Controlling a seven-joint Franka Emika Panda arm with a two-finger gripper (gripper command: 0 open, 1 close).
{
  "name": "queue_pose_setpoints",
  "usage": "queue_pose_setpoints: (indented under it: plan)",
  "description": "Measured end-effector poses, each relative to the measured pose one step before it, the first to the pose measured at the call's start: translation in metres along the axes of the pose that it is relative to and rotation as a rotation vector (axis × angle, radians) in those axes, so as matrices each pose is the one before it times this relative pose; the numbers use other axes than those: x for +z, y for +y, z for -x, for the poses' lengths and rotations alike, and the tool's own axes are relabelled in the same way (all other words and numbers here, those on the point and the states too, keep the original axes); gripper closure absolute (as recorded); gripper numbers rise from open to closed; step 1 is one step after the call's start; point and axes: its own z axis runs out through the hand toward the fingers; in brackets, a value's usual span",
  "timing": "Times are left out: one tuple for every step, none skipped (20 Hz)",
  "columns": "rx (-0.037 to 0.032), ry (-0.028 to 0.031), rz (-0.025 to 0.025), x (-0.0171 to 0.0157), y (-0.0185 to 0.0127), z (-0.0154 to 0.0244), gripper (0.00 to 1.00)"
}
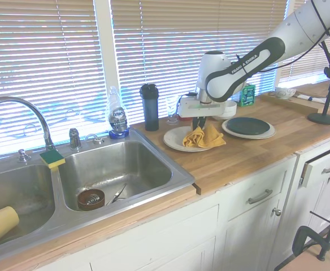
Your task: Wipe the white plate in clockwise motion
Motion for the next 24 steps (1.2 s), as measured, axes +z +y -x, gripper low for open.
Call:
queue_pose_setpoints:
  plan:
    - [-0.00078, -0.00438, -0.00083, 0.00007, -0.00166, 0.00746, 1.0]
    - [-0.00054, -0.00435, -0.00052, 0.00025, -0.0015, 0.00727, 1.0]
    - [0.00004, -0.00416, -0.00085, 0.00015, -0.0016, 0.00725, 1.0]
    - [0.00341, -0.00321, -0.0018, 0.00039, -0.00188, 0.00615, 1.0]
    - [0.00327, -0.00241, -0.00297, 0.00054, -0.00234, 0.0049, 1.0]
    - [0.00373, -0.00187, -0.00321, 0.00042, -0.00274, 0.00396, 1.0]
    - [0.00442, -0.00184, -0.00387, 0.00042, -0.00345, 0.00271, 1.0]
    - [0.00743, -0.00101, -0.00422, 0.00118, -0.00426, 0.00133, 1.0]
    - [0.00626, -0.00031, -0.00448, 0.00141, -0.00455, 0.00025, 1.0]
    - [0.00658, -0.00003, -0.00403, 0.00217, -0.00472, -0.00031, 1.0]
    - [0.00524, 0.0, -0.00238, 0.00338, -0.00438, -0.00058, 1.0]
    - [0.00634, 0.00177, -0.00338, 0.00335, -0.00482, -0.00123, 1.0]
    - [0.00851, 0.00275, -0.00452, 0.00312, -0.00485, -0.00221, 1.0]
    - [0.00731, 0.00226, -0.00516, 0.00291, -0.00497, -0.00321, 1.0]
    - [0.00751, 0.00389, -0.00766, 0.00192, -0.0055, -0.0043, 1.0]
    - [0.00732, 0.00464, -0.00831, 0.00129, -0.00548, -0.00489, 1.0]
    - [0.00709, 0.00498, -0.00773, 0.00117, -0.00524, -0.00535, 1.0]
    - [0.00791, 0.00618, -0.00838, 0.00076, -0.00527, -0.00613, 1.0]
    - [0.00835, 0.00716, -0.00764, 0.00053, -0.00504, -0.0067, 1.0]
    - [0.0081, 0.00771, -0.00687, -0.0001, -0.00497, -0.0069, 1.0]
    - [0.00842, 0.00747, -0.00586, 0.00011, -0.00463, -0.00728, 1.0]
    - [0.00939, 0.00703, -0.00513, 0.00016, -0.00406, -0.00769, 1.0]
    - [0.01007, 0.00721, -0.00329, 0.00044, -0.00334, -0.00816, 1.0]
    - [0.00991, 0.007, -0.00065, 0.00087, -0.00284, -0.00839, 1.0]
